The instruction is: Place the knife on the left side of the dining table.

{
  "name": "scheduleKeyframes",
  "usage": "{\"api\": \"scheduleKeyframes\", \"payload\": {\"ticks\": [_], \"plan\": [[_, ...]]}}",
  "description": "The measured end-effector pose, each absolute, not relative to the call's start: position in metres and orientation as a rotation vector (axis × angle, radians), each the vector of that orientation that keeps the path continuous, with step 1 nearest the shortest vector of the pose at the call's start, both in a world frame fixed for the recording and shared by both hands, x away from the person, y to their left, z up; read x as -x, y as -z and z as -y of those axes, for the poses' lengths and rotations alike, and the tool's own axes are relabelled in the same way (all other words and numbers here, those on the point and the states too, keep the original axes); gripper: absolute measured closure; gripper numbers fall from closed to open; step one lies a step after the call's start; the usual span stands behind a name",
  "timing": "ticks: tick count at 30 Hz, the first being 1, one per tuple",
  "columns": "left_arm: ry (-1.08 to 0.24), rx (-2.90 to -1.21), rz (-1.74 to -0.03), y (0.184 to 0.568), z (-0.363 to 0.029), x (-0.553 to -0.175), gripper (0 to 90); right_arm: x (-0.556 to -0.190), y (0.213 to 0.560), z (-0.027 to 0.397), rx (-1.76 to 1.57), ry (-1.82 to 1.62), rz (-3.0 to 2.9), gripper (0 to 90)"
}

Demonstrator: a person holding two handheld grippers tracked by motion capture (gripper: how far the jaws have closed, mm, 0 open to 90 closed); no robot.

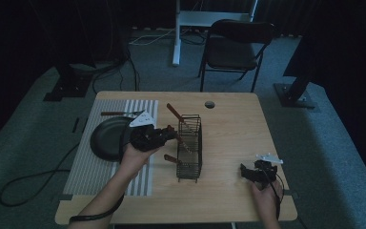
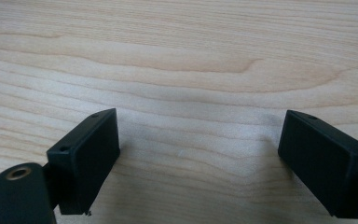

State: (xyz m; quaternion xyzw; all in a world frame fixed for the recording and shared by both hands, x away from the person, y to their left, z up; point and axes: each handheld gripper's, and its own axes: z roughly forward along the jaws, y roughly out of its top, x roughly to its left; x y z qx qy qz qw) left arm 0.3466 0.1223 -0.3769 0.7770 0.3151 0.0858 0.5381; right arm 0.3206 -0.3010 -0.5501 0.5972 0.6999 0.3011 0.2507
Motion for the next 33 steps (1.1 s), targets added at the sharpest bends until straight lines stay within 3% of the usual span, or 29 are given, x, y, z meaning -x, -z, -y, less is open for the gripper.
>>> {"api": "scheduleKeyframes", "payload": {"ticks": [18,19,33], "plan": [[-0.257,-1.759,-0.679,0.323,-0.155,-0.316,76.9,-0.321,0.55,0.301,-1.625,-0.819,-1.907,11.5],[-0.265,-1.753,-0.685,0.321,-0.157,-0.315,82.1,-0.321,0.55,0.301,-1.626,-0.819,-1.906,11.5],[-0.337,-1.603,-0.78,0.315,-0.198,-0.311,82.2,-0.321,0.55,0.301,-1.626,-0.818,-1.907,11.5]]}}
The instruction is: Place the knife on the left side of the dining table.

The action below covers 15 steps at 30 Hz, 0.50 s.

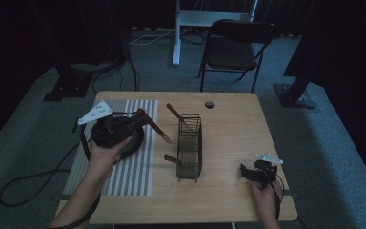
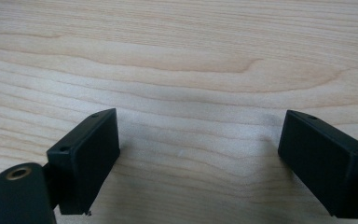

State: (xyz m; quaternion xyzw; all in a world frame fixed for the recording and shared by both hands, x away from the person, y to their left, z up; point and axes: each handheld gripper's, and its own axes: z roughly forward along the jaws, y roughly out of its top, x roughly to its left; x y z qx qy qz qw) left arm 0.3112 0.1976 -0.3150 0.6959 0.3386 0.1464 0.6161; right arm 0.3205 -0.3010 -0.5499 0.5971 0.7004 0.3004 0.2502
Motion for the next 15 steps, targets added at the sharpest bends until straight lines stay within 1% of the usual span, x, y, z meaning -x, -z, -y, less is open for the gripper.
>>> {"api": "scheduleKeyframes", "payload": {"ticks": [4,7,10,11,15], "plan": [[-0.383,-1.55,-0.819,0.311,-0.215,-0.305,82.2,-0.32,0.55,0.301,-1.628,-0.818,-1.907,11.5],[-0.427,-1.543,-0.872,0.314,-0.226,-0.3,82.3,-0.32,0.55,0.301,-1.628,-0.818,-1.907,11.5],[-0.441,-1.537,-0.907,0.32,-0.234,-0.298,82.3,-0.32,0.55,0.301,-1.627,-0.818,-1.907,11.5],[-0.447,-1.529,-0.94,0.327,-0.242,-0.296,82.3,-0.321,0.55,0.301,-1.625,-0.819,-1.906,11.5],[-0.477,-1.508,-1.0,0.341,-0.255,-0.288,82.3,-0.321,0.55,0.301,-1.625,-0.818,-1.906,11.5]]}}
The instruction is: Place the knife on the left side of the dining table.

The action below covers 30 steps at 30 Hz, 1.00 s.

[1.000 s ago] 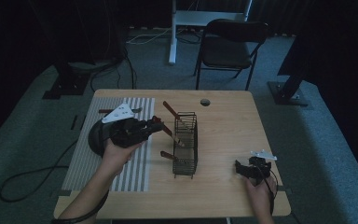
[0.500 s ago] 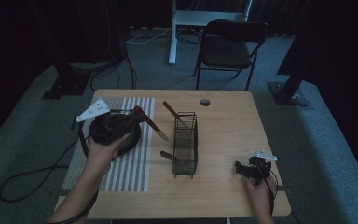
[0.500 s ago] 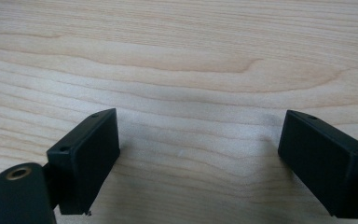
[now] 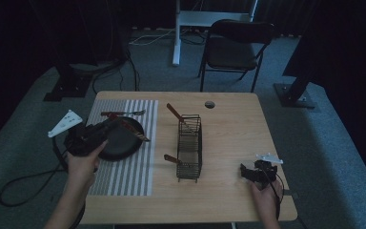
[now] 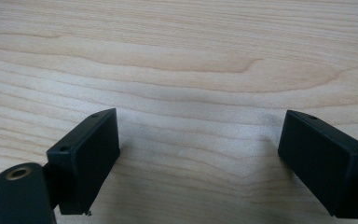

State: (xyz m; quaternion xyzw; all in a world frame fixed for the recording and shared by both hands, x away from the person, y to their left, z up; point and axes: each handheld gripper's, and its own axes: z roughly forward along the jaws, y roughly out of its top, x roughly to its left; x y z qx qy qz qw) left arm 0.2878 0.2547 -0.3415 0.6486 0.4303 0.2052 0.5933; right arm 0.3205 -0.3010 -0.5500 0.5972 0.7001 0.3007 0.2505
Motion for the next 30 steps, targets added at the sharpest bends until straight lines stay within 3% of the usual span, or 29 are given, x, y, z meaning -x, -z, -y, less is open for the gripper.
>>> {"api": "scheduleKeyframes", "payload": {"ticks": [8,18,30], "plan": [[-0.499,-1.484,-1.095,0.378,-0.271,-0.266,82.3,-0.32,0.55,0.301,-1.627,-0.817,-1.907,11.5],[-0.414,-1.471,-1.186,0.423,-0.271,-0.256,82.2,-0.32,0.55,0.301,-1.629,-0.818,-1.905,11.5],[-0.403,-1.469,-1.248,0.449,-0.27,-0.251,82.2,-0.32,0.55,0.301,-1.628,-0.818,-1.906,11.5]]}}
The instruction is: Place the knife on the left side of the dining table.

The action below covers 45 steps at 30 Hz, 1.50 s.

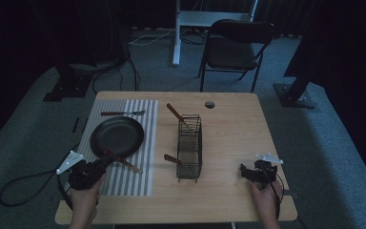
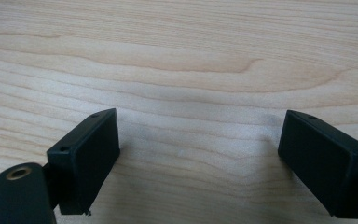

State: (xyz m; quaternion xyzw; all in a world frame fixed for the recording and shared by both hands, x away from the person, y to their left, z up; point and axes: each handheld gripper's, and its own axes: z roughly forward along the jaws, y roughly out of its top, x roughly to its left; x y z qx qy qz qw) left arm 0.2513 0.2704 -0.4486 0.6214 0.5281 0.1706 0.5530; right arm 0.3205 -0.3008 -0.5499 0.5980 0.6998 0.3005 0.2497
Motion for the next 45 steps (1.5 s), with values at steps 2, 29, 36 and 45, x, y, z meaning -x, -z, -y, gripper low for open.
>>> {"api": "scheduleKeyframes", "payload": {"ticks": [2,29,36,45], "plan": [[-0.401,-1.459,-1.25,0.45,-0.271,-0.25,82.0,-0.32,0.55,0.301,-1.629,-0.819,-1.905,11.5],[-0.389,-1.295,-1.438,0.495,-0.335,-0.25,64.7,-0.32,0.55,0.301,-1.628,-0.818,-1.906,11.5],[-0.388,-1.306,-1.489,0.504,-0.345,-0.251,63.9,-0.32,0.55,0.301,-1.628,-0.818,-1.905,11.5],[-0.348,-1.35,-1.588,0.526,-0.354,-0.258,57.2,-0.32,0.55,0.301,-1.628,-0.818,-1.906,11.5]]}}
